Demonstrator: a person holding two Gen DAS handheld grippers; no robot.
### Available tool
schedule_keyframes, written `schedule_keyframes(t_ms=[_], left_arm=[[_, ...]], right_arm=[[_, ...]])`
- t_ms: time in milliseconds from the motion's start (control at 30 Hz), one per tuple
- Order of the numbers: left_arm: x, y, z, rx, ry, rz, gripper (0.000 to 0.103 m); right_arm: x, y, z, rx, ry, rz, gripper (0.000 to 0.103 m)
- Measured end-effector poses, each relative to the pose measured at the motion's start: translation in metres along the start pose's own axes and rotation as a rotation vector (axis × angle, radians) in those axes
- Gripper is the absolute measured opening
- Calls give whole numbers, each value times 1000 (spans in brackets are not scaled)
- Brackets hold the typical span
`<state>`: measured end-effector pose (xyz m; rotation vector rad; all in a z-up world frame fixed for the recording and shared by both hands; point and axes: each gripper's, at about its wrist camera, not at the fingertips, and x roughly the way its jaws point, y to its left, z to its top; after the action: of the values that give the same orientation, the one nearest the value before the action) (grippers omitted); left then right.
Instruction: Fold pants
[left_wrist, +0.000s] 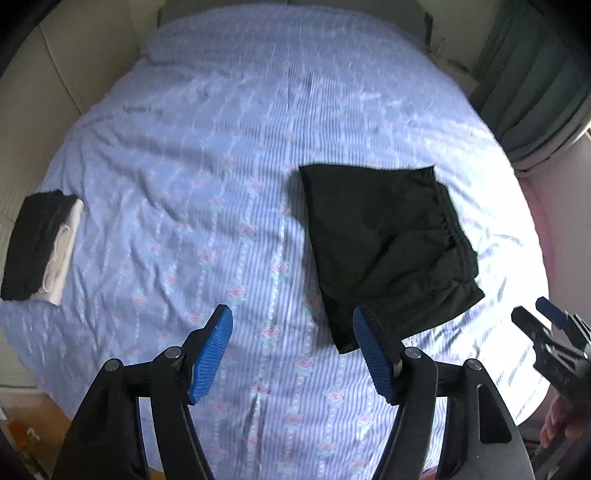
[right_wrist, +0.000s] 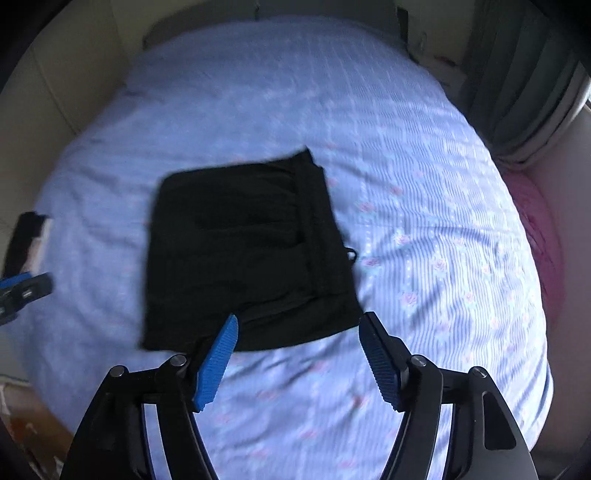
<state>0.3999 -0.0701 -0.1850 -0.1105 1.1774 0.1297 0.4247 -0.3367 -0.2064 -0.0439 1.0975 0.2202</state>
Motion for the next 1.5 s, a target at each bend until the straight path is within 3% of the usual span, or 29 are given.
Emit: schedule_keyframes(t_ms=[300, 533, 733, 833, 1033, 1200, 1500], left_arm=[[-51, 40, -12, 18, -75, -70, 70], [-65, 79, -18, 168, -108, -103, 75], [-71, 124, -2, 334, -117, -182, 82], [-74, 146, 9, 361, -137, -194, 83], [-63, 173, 32, 370, -136, -237, 83], [-40, 181, 48, 388, -147, -267, 83], [31, 164, 68, 475, -165, -243, 83]], right_arm=[[-63, 55, -23, 46, -91, 59, 69], [-83, 106, -45, 93, -131, -20, 69], [-93, 159, -70, 282, -148, -125, 70], [-97, 185, -79, 352, -173, -185, 80], [-107, 226, -84, 447, -238, -195, 80], [-88, 242, -85, 502, -279, -229, 80], [-5, 233, -95, 707, -284, -147, 80]])
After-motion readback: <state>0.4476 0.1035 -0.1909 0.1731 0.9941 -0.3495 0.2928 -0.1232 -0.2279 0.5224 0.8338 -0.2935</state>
